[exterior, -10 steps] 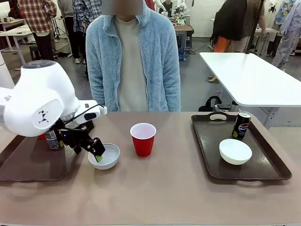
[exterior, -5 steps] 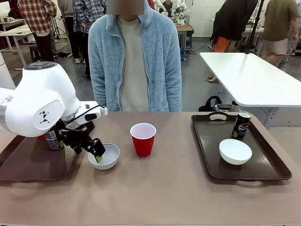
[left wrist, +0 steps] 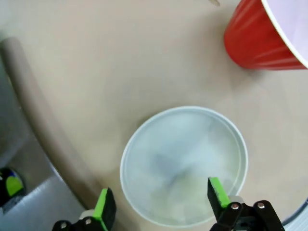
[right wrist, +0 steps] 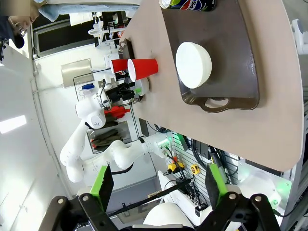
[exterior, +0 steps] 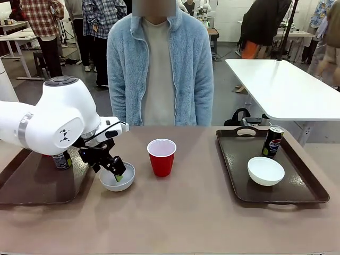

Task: Prepare tableware on both trays.
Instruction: Pick up a Picnic Bowl from the table and place it on a Handle tray.

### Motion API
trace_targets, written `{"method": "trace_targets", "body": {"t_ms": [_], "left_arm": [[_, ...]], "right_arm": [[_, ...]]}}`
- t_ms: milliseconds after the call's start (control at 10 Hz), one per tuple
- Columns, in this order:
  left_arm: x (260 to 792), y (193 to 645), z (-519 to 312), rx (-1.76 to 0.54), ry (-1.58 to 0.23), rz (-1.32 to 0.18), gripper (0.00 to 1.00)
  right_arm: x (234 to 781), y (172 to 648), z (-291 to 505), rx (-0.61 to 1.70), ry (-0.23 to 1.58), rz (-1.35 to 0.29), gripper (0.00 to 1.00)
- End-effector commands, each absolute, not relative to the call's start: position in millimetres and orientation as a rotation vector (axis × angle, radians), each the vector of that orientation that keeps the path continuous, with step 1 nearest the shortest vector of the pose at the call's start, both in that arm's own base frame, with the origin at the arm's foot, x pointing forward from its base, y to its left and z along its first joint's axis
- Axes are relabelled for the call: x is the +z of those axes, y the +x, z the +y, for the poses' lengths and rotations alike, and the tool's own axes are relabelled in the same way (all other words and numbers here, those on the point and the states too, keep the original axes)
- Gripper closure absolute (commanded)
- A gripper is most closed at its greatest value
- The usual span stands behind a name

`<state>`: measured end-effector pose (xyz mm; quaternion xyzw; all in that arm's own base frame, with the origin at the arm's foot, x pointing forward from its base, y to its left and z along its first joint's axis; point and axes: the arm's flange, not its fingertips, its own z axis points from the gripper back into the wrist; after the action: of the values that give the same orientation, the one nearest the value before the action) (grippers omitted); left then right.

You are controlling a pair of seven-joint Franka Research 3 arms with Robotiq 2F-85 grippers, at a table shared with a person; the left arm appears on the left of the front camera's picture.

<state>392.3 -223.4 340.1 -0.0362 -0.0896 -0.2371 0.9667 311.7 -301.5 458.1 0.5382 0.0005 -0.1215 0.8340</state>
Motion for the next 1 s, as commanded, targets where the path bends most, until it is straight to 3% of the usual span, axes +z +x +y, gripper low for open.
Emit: {"method": "trace_targets", "body": {"t_ms": [0,100,200,400,500,700,900], "left_arm": [[338,399,-228,-0.441,-0.034,-0.204,0.56],[338,399,-227,-0.428,-0.029,-0.205,0.56],[340,399,-227,-0.423,-0.022,-0.204,1.00],[340,394,-225,-0.422,0.015,-0.212,1.00],[340,391,-223,-0.424,0.025,-0.215,0.82],[342,390,-221,-0.431,0.048,-0.235,1.00],[342,388,-218,-0.430,0.069,-0.240,1.00]], "right_arm": [[457,307,-300,-0.249,1.143,0.006,0.00],[457,307,-300,-0.249,1.143,0.006,0.00],[457,307,-300,-0.249,1.143,0.006,0.00],[457,307,-300,-0.249,1.143,0.006,0.00],[457,307,-300,-0.249,1.143,0.006,0.00],[457,307,-300,-0.249,1.143,0.006,0.00],[457,307,-300,-0.249,1.143,0.006,0.00]]}}
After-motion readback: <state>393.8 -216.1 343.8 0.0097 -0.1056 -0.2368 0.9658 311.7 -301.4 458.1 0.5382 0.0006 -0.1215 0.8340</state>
